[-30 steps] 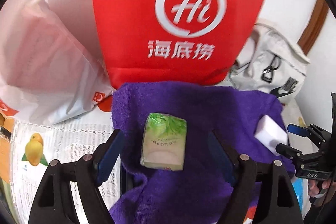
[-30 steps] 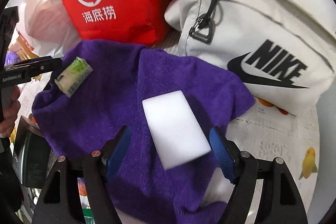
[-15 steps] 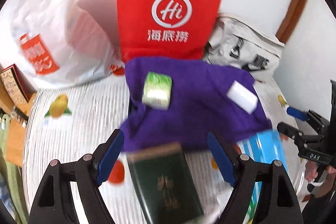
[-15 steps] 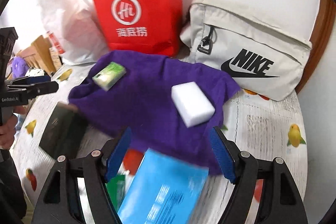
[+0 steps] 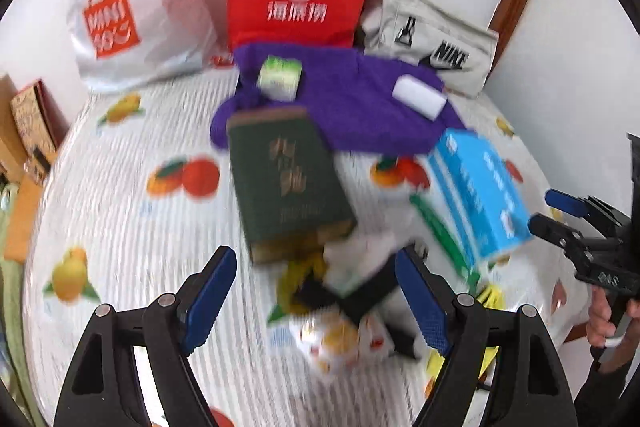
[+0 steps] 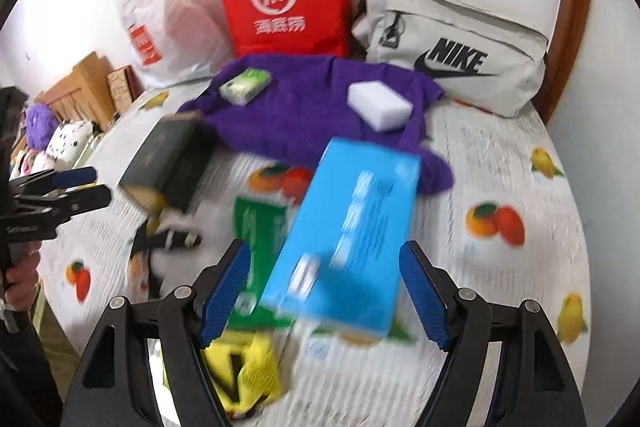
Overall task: Organize soft objects
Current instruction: 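Grasp the yellow mesh bag with the right tool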
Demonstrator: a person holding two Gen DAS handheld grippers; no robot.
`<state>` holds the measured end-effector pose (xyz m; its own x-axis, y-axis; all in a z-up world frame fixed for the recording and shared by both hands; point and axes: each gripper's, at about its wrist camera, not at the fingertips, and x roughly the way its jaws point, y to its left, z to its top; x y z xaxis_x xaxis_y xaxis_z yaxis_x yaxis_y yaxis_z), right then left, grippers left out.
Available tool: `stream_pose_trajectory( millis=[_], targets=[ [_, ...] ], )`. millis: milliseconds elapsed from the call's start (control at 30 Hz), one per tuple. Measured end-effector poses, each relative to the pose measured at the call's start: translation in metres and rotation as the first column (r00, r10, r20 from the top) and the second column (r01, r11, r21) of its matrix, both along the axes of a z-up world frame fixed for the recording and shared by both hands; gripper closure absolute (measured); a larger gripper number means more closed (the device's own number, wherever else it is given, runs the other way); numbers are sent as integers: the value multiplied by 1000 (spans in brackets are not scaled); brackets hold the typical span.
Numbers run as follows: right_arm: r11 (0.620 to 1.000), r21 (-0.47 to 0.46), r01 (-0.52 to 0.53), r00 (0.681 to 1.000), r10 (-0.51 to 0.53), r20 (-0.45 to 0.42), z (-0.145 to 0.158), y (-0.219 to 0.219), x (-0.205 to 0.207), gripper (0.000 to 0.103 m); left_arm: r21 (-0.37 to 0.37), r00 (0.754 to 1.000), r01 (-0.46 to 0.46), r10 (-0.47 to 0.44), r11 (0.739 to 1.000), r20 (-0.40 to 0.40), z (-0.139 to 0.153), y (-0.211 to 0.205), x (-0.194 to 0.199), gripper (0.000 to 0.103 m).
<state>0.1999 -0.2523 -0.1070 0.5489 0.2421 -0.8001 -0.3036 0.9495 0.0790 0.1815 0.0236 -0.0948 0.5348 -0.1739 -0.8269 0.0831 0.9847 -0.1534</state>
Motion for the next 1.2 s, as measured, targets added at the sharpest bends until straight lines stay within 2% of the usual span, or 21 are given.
stream_pose_trajectory(
  millis=[133,267,333,400,500,700,767,800,833,867,967,1100,1200],
  targets=[
    [999,28,-23,1000,23,-14,-18,9,-40,27,-43,999,-21,20,999,-27,-19,5,-20,22],
    [994,100,-48,997,54,-51,-41,15,-67,27,-37,998,-52,51,998,-38,-33,8,-36,22],
    [992,107,-66,996,73,-58,-50,20,-76,27,-40,998,-56,54,998,-43,-40,8,-42,22],
    [994,86,-73,997,76,-27,-54,24,-83,27,-45,997,-59,57,997,-50,-45,9,-48,22],
    [998,57,-28,999,29,-20,-62,20,-80,27,-51,997,-54,51,997,-59,-52,7,-54,22],
    [993,117,1,997,7,-72,-85,5,-63,29,-74,998,-38,35,997,-42,-55,5,-59,22],
    [995,102,-14,1000,16,-24,-87,9,-65,37,-77,999,-33,30,996,-42,-55,3,-58,22],
    [995,93,-30,999,32,-14,-88,11,-66,46,-77,999,-32,28,997,-41,-55,3,-57,22],
    [995,86,-43,999,44,-7,-87,14,-66,64,-78,999,-31,28,996,-39,-56,3,-57,22],
    [993,97,-61,998,61,-5,-86,15,-67,76,-81,999,-31,28,996,-35,-56,3,-56,22],
    [987,139,-76,996,81,-30,-85,13,-68,76,-93,1000,-28,27,995,-14,-55,3,-55,22],
    [990,137,-46,999,47,-6,-73,2,-78,77,-68,1000,1,-1,998,-8,-59,-6,-51,22],
    [995,102,-4,1000,3,10,-66,-10,-84,79,-34,999,41,-42,999,-24,-66,-23,-45,22]
  ],
)
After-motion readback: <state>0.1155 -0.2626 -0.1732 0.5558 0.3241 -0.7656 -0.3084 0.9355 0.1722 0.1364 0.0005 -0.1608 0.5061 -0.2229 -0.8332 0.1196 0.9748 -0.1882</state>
